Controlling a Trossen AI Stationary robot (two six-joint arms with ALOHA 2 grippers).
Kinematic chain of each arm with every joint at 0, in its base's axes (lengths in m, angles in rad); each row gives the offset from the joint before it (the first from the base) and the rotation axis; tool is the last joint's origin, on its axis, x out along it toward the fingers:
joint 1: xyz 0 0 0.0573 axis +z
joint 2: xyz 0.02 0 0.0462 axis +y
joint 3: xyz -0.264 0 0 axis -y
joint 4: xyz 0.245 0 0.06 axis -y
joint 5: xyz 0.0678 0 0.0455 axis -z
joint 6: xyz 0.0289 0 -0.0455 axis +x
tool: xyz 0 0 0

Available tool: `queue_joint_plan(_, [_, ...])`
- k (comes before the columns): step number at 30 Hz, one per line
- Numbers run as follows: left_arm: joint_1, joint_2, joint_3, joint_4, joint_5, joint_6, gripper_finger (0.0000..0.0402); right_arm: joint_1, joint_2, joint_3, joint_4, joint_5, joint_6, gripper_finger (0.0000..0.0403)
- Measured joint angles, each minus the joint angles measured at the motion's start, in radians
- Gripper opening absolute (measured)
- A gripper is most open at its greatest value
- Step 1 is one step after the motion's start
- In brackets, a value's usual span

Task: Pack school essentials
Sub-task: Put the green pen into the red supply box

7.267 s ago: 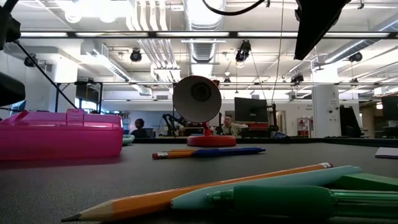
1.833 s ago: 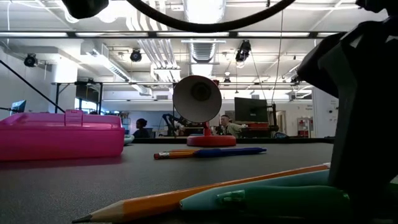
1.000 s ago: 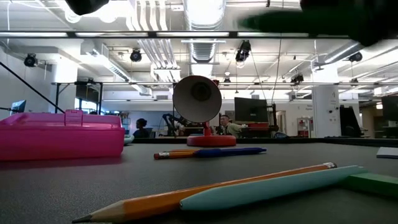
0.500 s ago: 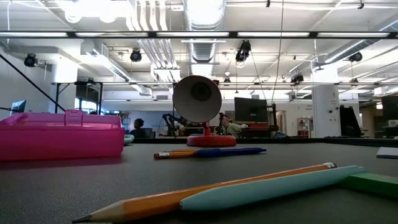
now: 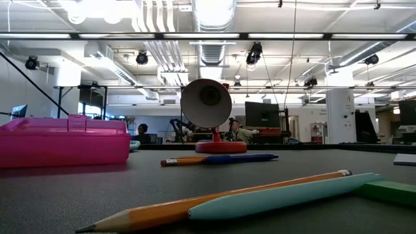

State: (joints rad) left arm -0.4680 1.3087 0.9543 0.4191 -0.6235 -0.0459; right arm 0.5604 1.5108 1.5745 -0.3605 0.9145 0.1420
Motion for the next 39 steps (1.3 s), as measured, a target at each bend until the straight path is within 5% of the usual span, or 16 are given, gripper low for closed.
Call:
queue_joint_plan(4, [0.018,0.000,0.000,0.008,0.007,0.001,0.0129,-0.054,-0.002,0.000,0.130,-0.065,-0.137,0.0028])
queue_joint_plan(13, [0.055,-0.002,0.001,0.057,0.042,0.001,0.0129,-0.156,-0.002,0.000,0.202,-0.278,-0.179,0.0028])
queue_joint_plan(39, [0.096,-0.003,0.001,0.140,0.135,0.001,0.0116,-0.189,0.003,0.000,0.271,-0.372,-0.177,0.0028])
